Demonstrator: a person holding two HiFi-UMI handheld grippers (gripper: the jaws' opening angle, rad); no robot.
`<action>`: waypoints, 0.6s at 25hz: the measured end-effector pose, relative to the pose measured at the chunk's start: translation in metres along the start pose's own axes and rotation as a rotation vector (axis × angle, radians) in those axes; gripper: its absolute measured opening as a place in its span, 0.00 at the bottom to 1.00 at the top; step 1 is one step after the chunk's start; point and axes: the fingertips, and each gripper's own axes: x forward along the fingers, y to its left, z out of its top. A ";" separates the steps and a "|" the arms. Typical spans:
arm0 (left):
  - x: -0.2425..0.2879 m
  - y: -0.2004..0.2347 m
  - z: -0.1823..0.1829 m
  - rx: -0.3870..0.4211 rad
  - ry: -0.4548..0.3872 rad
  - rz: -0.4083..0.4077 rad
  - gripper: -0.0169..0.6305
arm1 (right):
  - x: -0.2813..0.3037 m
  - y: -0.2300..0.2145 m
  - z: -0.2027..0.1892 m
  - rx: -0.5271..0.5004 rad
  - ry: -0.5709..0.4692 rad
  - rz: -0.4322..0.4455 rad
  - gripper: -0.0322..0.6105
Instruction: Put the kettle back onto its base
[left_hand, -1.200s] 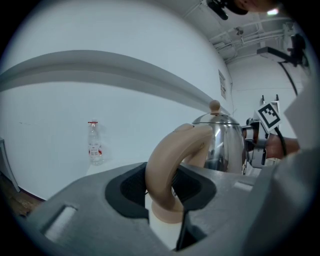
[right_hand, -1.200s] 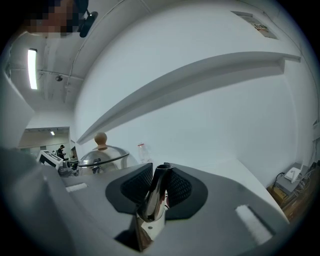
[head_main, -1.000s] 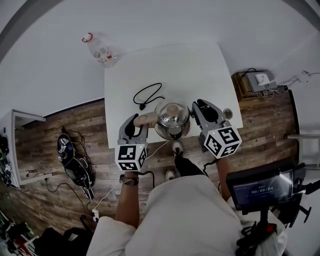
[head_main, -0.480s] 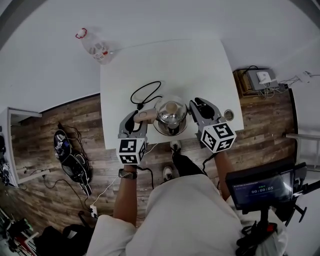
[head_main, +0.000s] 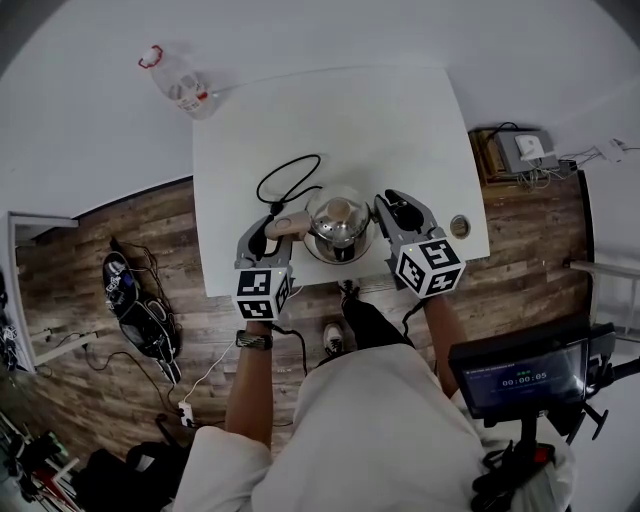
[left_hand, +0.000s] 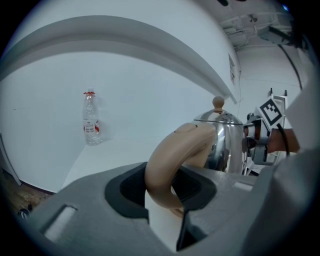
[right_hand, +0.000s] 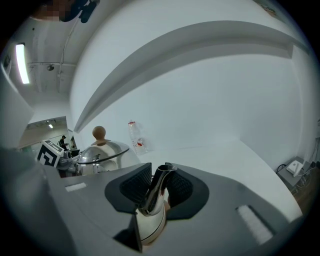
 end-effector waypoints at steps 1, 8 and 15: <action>0.001 0.000 -0.001 -0.004 0.001 -0.001 0.24 | 0.000 -0.001 -0.001 0.000 0.002 0.000 0.18; 0.005 -0.002 -0.004 0.004 0.010 -0.002 0.24 | 0.001 -0.005 -0.007 0.004 0.003 -0.003 0.19; 0.007 -0.004 -0.008 -0.015 0.002 -0.017 0.24 | 0.002 -0.007 -0.006 -0.008 -0.009 -0.007 0.18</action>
